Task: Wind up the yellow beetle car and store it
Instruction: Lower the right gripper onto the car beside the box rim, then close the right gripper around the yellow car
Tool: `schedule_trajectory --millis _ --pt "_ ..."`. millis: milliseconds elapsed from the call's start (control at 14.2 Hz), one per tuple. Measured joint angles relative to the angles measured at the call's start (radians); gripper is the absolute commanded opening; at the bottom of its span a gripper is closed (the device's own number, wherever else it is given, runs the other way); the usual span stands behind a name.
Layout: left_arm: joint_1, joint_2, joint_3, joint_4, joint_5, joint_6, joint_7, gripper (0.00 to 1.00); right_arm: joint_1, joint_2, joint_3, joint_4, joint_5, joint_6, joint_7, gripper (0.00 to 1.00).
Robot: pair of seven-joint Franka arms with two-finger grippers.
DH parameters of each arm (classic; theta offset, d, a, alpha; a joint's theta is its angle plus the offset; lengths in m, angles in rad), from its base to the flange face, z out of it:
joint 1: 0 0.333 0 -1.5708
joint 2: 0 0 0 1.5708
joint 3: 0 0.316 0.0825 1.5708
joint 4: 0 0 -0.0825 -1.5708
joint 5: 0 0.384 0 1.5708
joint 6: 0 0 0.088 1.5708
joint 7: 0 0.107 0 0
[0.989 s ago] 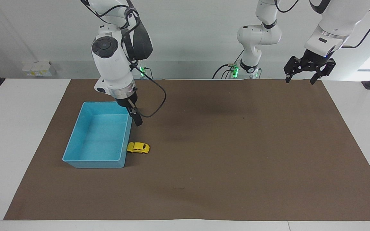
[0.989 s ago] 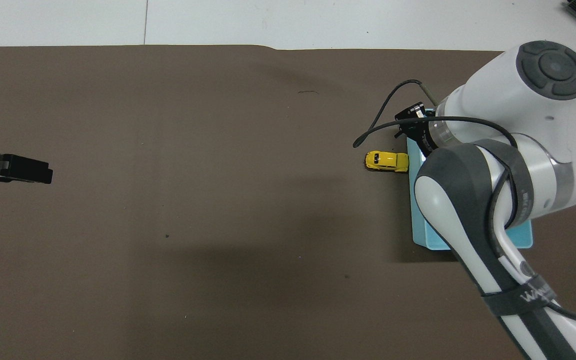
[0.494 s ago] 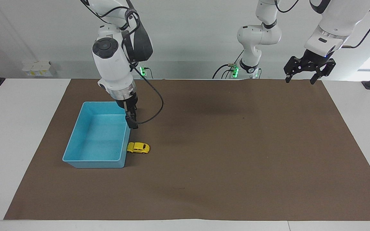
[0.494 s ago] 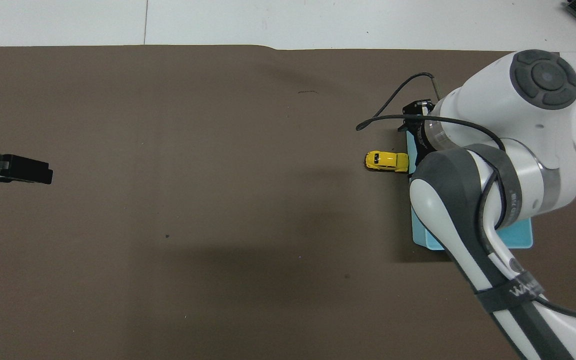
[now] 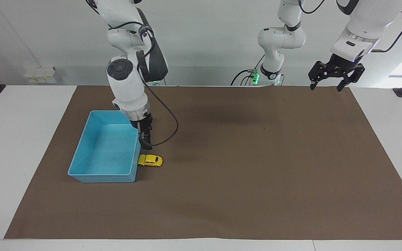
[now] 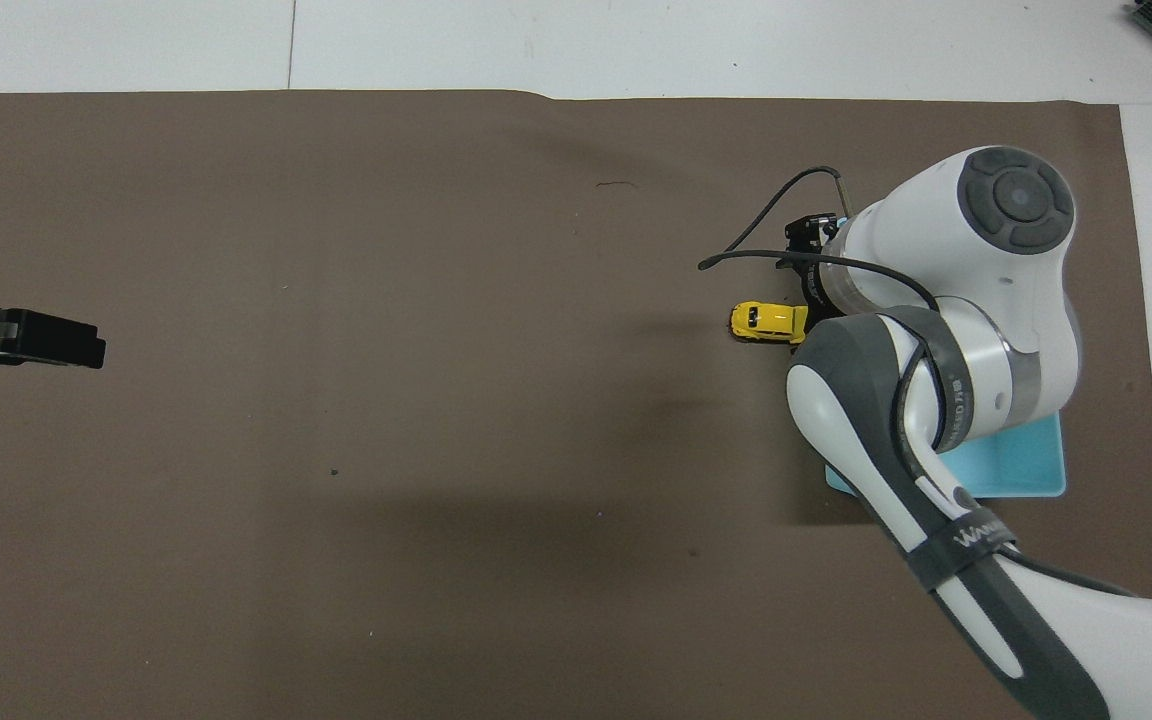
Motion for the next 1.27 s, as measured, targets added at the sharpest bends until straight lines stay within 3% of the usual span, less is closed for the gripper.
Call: schedule_trajectory --millis 847,1271 --pt "0.0 0.0 0.0 0.0 0.0 0.0 0.0 1.0 -0.02 0.101 0.0 -0.11 0.001 0.249 0.012 0.96" --pt "0.0 0.0 0.0 0.0 0.0 0.0 0.0 1.0 -0.021 0.112 0.0 -0.164 0.001 0.311 0.012 0.85"
